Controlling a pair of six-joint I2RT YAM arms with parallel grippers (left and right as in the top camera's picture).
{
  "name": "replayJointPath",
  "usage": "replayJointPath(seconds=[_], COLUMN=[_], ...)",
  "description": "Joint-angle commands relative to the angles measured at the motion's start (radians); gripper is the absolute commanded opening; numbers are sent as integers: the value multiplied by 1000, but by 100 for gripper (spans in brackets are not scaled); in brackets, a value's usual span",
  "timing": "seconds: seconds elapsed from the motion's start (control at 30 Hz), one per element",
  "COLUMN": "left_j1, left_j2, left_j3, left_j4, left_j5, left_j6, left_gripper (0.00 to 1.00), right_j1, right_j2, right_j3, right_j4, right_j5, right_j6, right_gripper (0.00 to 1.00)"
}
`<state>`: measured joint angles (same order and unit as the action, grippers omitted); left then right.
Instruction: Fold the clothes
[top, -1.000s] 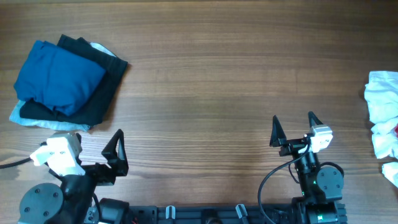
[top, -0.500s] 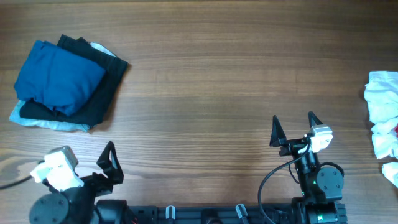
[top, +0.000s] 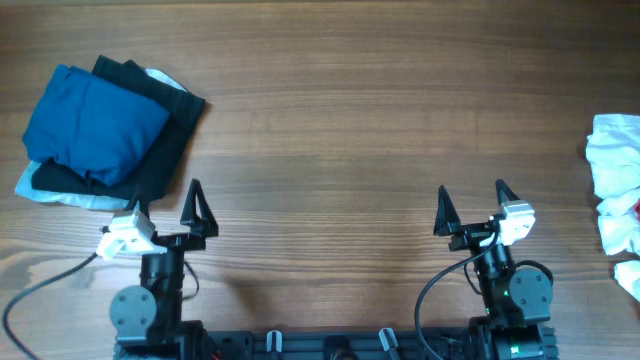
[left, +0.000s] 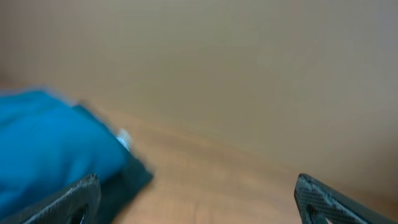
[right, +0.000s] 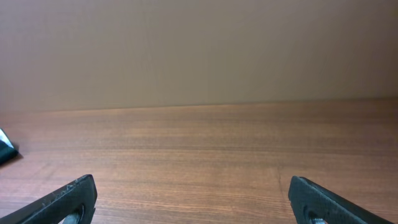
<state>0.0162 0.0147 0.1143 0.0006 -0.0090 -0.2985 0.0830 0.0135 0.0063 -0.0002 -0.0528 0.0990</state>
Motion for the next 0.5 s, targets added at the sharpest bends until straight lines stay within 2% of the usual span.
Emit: replayJointPath(seconds=[0.0,0.1,0.47], left_j1=[7,7,7], left_j2=[-11,-11,-10], left_j3=[-108,-108,-108], left_j4=[84,-77,-75], left_j5=[19,20,19], left_j6=[-2,0,-1], left_gripper=[100,100,100], right_j1=[-4,-4,-4], right_j2=[-9,-9,-9], right_j3=[0,0,0], right_j4=[3,3,3], right_j5=[-20,-20,-20], right_j6=[-18,-18,-18], right_gripper=[100,100,100])
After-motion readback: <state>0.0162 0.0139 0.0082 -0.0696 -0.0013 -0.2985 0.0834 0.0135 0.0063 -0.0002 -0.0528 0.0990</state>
